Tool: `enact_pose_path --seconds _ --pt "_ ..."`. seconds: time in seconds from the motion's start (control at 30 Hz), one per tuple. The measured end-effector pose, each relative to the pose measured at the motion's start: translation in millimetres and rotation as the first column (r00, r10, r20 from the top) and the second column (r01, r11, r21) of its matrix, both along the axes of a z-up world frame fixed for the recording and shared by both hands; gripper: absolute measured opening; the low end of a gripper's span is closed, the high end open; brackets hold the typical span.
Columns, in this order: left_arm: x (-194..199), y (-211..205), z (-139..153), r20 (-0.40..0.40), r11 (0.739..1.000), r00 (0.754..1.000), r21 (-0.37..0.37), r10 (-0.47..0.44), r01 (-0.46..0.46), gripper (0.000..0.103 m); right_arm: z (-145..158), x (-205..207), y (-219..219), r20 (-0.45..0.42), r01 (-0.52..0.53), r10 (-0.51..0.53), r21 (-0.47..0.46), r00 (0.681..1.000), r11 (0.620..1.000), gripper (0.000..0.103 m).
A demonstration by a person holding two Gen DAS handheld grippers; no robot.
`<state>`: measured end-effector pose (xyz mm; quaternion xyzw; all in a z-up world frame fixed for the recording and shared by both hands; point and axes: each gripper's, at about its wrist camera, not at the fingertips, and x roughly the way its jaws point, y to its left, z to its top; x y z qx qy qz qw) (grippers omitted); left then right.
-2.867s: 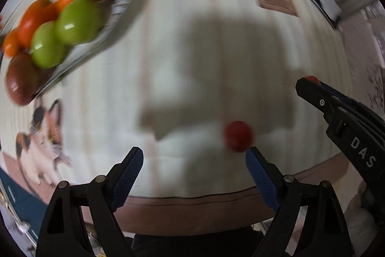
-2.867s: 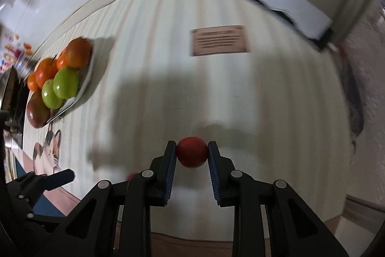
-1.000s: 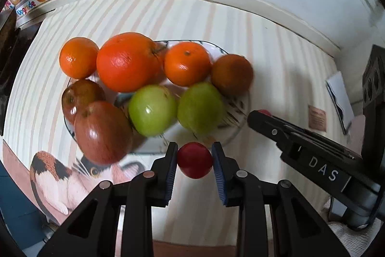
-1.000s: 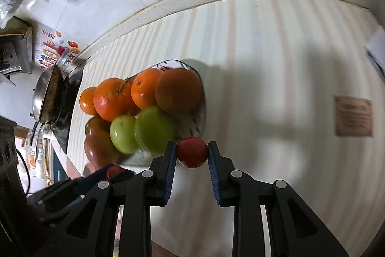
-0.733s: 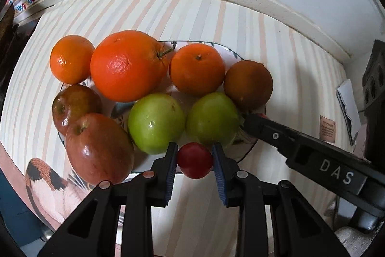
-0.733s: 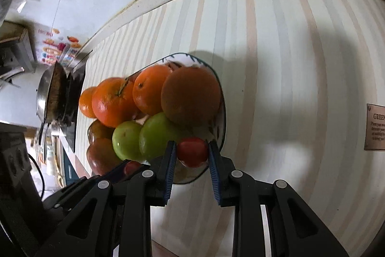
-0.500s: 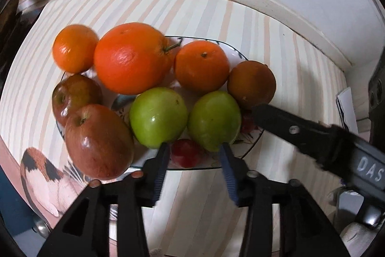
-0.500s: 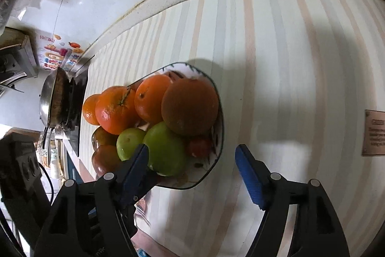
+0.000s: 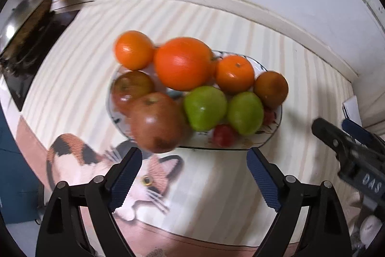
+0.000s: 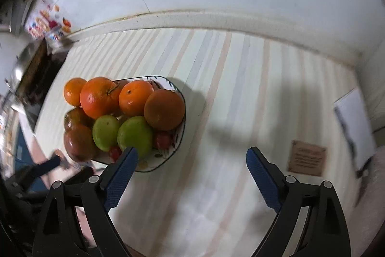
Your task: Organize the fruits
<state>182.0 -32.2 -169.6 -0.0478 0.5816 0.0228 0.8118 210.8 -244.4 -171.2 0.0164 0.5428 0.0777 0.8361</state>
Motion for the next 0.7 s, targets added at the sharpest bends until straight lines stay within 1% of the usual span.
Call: enact_pose_path --seconds 0.07,0.17,0.4,0.47,0.57,0.6,0.7 --pt "-5.4 5.5 7.9 0.022 1.0 1.0 0.019 0.017 -0.018 0.089 10.0 -9.1 3.8 0.029 -0.011 0.012 -0.035 0.999 0.999 0.096" --pt "-14.7 13.2 21.2 0.057 0.999 0.998 0.04 0.029 -0.031 0.089 23.1 -23.2 6.4 0.057 -0.021 0.024 -0.055 0.998 0.998 0.096" --pt "-44.6 24.3 53.3 0.128 0.997 0.991 0.049 0.048 -0.055 0.089 53.0 -56.3 15.9 0.105 -0.012 0.017 -0.042 0.994 0.999 0.096" --pt "-58.3 23.8 67.9 0.157 0.996 0.986 0.069 0.051 -0.063 0.089 66.6 -69.3 17.0 0.122 -0.009 0.012 -0.025 0.992 1.0 0.096" --pt "-78.5 20.8 87.6 0.189 0.989 0.981 0.127 0.045 -0.07 0.089 91.3 -94.0 17.4 0.163 -0.009 0.012 -0.015 0.987 1.0 0.096" --pt "-88.4 20.2 96.8 0.207 0.988 0.977 0.135 0.042 -0.071 0.089 99.9 -103.1 17.1 0.177 -0.01 0.012 -0.013 0.984 1.0 0.096" --pt "-113.5 20.7 117.5 0.247 0.991 0.968 0.117 0.042 -0.072 0.089 129.1 -134.3 15.5 0.228 -0.009 0.011 -0.009 0.974 1.0 0.098"
